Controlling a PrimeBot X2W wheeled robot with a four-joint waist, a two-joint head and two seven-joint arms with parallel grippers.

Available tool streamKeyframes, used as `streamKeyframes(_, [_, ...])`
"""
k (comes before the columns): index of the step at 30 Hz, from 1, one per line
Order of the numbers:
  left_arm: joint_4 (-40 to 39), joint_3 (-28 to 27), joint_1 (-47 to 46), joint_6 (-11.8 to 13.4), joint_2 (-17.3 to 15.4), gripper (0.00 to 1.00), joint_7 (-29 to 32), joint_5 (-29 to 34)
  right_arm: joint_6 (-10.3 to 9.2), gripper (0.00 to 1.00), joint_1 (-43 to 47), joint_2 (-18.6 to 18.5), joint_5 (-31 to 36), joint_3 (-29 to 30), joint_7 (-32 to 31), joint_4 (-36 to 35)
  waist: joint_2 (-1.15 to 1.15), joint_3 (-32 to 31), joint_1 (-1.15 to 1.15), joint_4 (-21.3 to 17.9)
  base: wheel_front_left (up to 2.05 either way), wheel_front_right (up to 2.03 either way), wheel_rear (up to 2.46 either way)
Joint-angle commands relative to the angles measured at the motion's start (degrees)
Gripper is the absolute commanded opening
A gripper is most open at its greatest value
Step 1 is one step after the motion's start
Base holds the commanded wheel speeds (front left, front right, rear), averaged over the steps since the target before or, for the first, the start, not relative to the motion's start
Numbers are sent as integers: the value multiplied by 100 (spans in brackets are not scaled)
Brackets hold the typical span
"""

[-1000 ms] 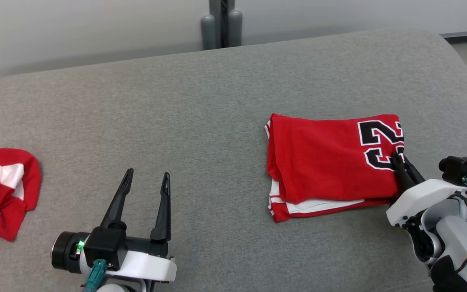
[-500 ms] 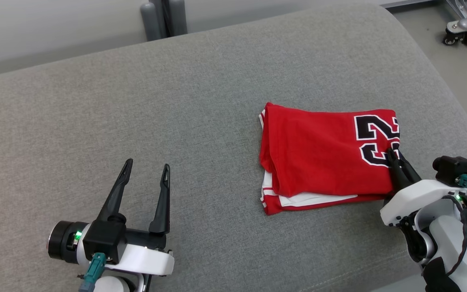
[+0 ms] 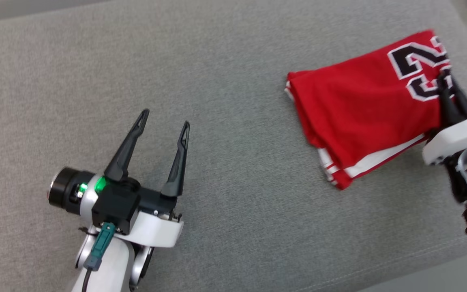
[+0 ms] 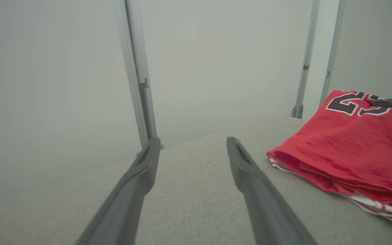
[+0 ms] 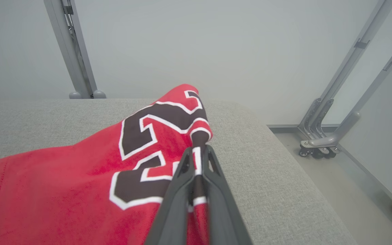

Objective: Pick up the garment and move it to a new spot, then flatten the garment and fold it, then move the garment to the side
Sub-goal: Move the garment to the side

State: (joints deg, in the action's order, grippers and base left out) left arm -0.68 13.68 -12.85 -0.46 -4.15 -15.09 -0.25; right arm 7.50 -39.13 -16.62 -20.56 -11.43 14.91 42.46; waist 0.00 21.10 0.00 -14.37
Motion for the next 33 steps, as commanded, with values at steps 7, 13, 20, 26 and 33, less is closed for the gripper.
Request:
streamKeyframes(7, [-351,148,-554,-43,-65,100,45,194,-1,0,-512,-338,551,930,33,84,0,681,0,464,0,0,0])
streamKeyframes(13, [-721,207,-722,-53,-76,100,189,179,-1,0,-747,-650,1045,1837,33,138,0,1022,0,638,0,0,0])
streamKeyframes(20, [-975,226,-763,-18,-137,100,281,193,-1,0,-935,-833,1714,2738,34,232,0,1244,0,679,0,0,0])
streamKeyframes(26, [-1108,292,-806,-36,-149,100,374,184,-1,0,-1065,-832,2229,3074,34,475,0,1330,0,732,0,0,0])
streamKeyframes(33, [-1208,343,-853,-35,-178,100,406,195,-1,0,-1173,-890,2789,3363,34,481,0,1370,0,854,0,0,0])
